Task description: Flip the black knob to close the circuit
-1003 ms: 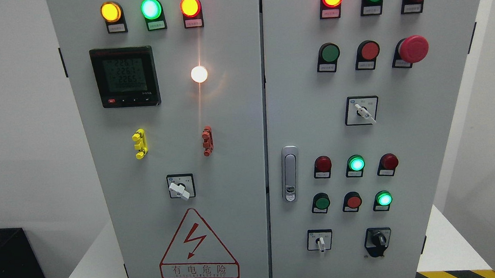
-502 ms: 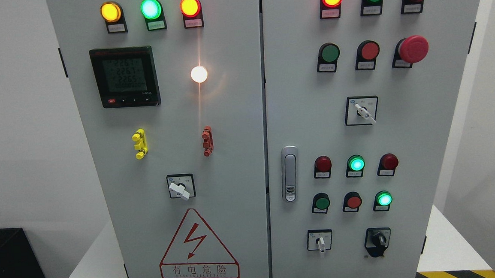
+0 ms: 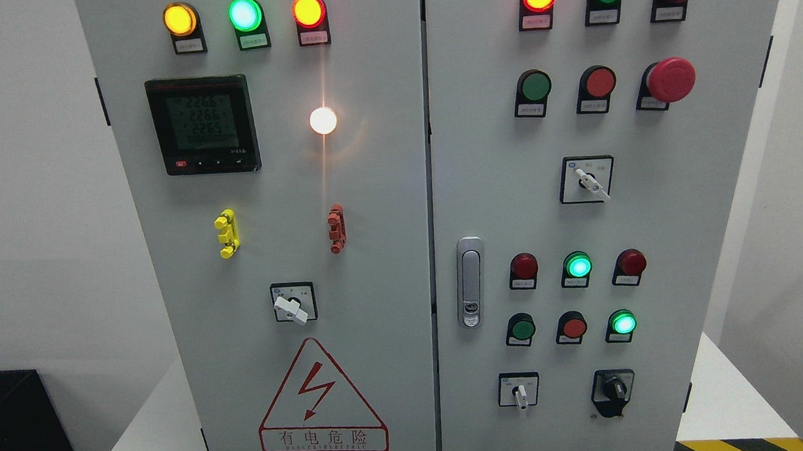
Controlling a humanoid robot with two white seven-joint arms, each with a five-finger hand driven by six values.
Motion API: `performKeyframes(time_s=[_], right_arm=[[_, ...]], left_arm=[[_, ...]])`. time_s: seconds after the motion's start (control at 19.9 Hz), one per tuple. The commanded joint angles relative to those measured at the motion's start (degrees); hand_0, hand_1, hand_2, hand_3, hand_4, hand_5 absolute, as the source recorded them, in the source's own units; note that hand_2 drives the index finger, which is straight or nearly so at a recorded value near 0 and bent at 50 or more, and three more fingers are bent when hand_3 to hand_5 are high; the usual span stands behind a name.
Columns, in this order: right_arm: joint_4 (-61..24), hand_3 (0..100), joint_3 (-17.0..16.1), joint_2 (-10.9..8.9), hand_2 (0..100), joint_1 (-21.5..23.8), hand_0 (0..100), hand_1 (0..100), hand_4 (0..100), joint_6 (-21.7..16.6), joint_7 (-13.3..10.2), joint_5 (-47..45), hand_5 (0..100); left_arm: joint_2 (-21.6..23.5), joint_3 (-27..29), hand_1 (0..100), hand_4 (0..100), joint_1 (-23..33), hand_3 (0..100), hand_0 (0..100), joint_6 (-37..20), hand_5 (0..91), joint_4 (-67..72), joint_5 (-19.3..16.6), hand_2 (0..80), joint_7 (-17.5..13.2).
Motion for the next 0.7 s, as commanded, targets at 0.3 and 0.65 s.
performKeyframes(time_s=[0.3, 0.65], right_arm=[[-21.53, 59, -0.45, -1.49, 40, -0.15, 0, 9, 55, -1.16, -7.70, 19.08, 57], [-31.29, 81, -4.84, -0.18, 65, -0.76, 0, 10, 72, -0.63, -14.21, 37.35, 77]], left_arm=[[0.00, 0.00, 56, 0, 1.32, 0, 12, 0.03, 0.0, -1.67, -0.05, 0.0, -0.03], [0.00, 0.00, 56, 0, 1.32, 0, 12, 0.03, 0.0, -1.76, 0.04, 0.0, -0.03]])
